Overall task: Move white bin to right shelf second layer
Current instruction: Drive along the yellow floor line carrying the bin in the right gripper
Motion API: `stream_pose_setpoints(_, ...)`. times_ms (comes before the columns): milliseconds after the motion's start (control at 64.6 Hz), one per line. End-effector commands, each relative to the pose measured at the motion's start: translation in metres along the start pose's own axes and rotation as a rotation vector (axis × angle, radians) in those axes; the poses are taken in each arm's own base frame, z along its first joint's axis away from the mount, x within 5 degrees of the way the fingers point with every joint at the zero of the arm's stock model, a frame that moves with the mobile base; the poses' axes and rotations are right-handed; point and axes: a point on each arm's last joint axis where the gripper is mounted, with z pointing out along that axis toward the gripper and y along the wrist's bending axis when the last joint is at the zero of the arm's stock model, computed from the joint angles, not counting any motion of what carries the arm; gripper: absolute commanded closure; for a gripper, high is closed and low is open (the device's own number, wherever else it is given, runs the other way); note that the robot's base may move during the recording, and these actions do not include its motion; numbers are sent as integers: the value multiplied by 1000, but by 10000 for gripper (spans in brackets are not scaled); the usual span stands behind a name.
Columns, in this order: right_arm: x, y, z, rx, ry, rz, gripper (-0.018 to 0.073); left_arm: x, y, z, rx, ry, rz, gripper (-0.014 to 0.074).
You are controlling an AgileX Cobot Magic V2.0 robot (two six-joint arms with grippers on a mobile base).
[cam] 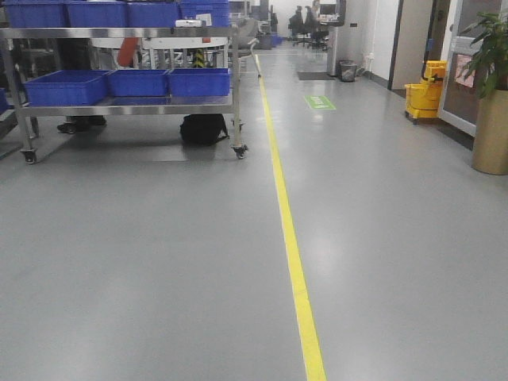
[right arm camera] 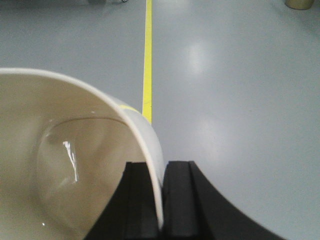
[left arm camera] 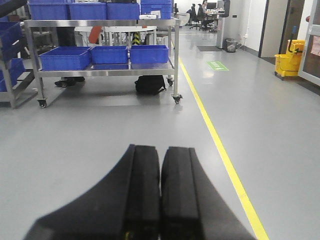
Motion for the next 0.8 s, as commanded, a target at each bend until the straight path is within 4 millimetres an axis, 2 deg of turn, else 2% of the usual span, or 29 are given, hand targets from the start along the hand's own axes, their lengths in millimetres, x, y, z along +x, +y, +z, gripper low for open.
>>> stream_pose_setpoints(0, -16, 2, -4, -9, -119, -2, 511, 4, 0, 0, 3, -58, -11, 512)
stream_pose_setpoints(789, -16, 2, -4, -9, -119, -2, 511, 4, 0, 0, 3, -58, -11, 512)
